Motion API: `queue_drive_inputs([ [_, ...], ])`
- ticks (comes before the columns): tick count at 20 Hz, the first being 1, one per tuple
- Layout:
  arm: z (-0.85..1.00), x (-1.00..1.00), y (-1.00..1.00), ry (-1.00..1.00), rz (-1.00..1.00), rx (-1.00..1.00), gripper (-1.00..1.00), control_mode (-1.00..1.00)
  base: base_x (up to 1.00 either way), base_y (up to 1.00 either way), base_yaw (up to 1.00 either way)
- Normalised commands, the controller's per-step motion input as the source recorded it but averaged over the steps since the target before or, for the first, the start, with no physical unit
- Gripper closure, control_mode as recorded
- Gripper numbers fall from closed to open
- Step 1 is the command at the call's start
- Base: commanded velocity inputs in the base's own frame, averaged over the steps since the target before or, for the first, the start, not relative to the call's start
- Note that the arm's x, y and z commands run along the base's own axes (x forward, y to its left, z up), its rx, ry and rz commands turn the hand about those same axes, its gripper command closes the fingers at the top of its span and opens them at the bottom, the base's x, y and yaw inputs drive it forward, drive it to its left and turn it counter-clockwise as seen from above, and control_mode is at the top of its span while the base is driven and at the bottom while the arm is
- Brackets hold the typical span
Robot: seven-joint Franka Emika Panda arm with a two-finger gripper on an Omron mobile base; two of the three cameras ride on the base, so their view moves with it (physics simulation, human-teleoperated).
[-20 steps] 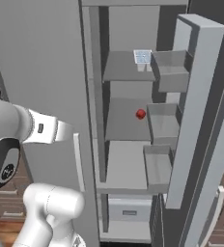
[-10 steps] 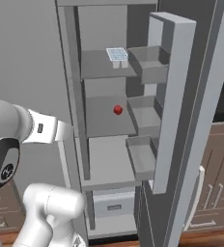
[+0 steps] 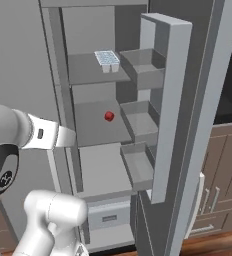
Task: Open the freezer door, pick up the ice cube tray from the freezer, and place it on the dining counter.
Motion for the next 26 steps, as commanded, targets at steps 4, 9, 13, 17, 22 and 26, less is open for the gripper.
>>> queue_drive_inputs([
  [4, 0.00, 0.00, 0.00, 0.00, 0.00, 0.00, -1.00, 1.00, 0.58, -0.15, -0.01],
  [9, 0.00, 0.00, 0.00, 0.00, 0.00, 0.00, -1.00, 1.00, 0.58, -0.19, 0.00],
  [13, 0.00, 0.00, 0.00, 0.00, 0.00, 0.00, -1.00, 1.00, 0.53, -0.16, 0.00],
  [17, 0.00, 0.00, 0.00, 0.00, 0.00, 0.00, -1.00, 1.00, 0.42, -0.24, -0.01],
  [22, 0.00, 0.00, 0.00, 0.00, 0.00, 0.00, -1.00, 1.00, 0.38, -0.25, 0.00],
  [26, 0.00, 0.00, 0.00, 0.00, 0.00, 0.00, -1.00, 1.00, 0.36, -0.40, 0.00],
])
